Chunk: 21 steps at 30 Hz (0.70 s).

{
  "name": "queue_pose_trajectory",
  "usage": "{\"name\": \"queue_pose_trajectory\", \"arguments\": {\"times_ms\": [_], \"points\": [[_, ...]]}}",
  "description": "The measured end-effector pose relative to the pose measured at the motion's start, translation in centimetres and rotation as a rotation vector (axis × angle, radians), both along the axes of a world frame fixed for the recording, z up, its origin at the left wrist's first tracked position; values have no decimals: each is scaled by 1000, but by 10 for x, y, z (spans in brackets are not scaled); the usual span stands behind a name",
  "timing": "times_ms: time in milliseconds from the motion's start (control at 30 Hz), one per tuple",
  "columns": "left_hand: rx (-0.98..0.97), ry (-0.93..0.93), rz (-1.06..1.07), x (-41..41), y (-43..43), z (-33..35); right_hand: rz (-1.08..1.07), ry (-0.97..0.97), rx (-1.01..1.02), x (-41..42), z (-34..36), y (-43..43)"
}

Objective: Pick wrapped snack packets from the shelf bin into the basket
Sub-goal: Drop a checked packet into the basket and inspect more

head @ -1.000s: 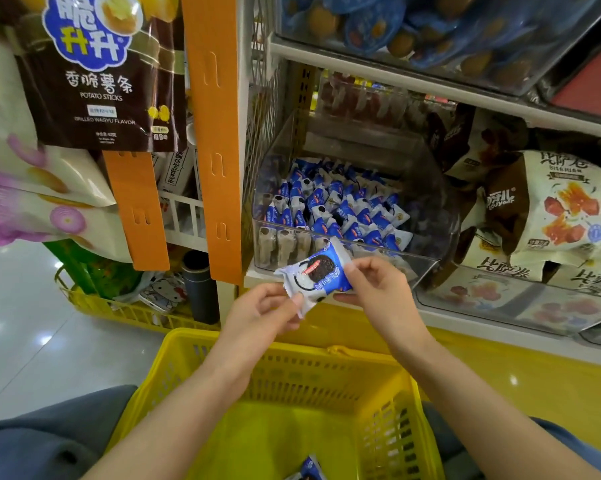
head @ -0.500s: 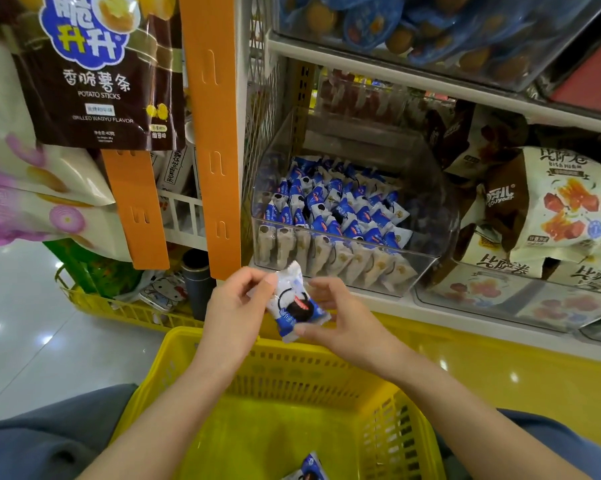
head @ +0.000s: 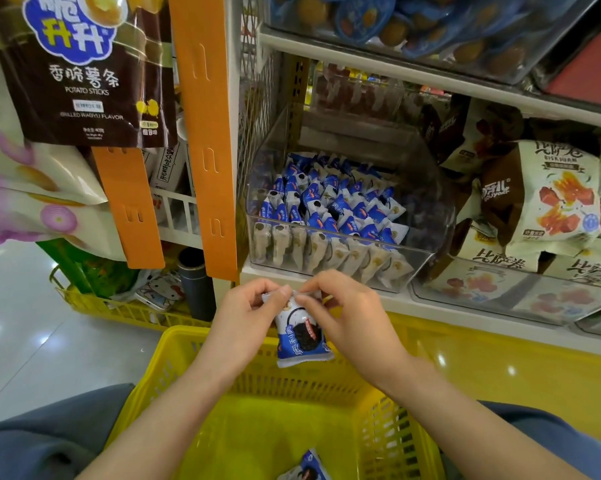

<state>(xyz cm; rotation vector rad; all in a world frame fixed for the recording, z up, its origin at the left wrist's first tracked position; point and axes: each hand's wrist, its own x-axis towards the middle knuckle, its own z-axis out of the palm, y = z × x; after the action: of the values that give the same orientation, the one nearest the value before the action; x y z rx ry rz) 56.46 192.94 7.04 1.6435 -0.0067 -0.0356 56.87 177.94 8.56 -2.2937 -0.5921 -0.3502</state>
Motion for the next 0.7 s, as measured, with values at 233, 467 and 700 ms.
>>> {"name": "queue_pose_trajectory", "arguments": {"times_ms": [233, 467, 700], "points": [[74, 2, 74, 3, 0, -4, -168, 134, 245, 6, 1, -1], [-209, 303, 47, 4, 3, 3, 31, -37, 271, 0, 6, -2], [-668, 481, 6, 3, 16, 12, 273, -272, -207, -5, -1, 0]]}}
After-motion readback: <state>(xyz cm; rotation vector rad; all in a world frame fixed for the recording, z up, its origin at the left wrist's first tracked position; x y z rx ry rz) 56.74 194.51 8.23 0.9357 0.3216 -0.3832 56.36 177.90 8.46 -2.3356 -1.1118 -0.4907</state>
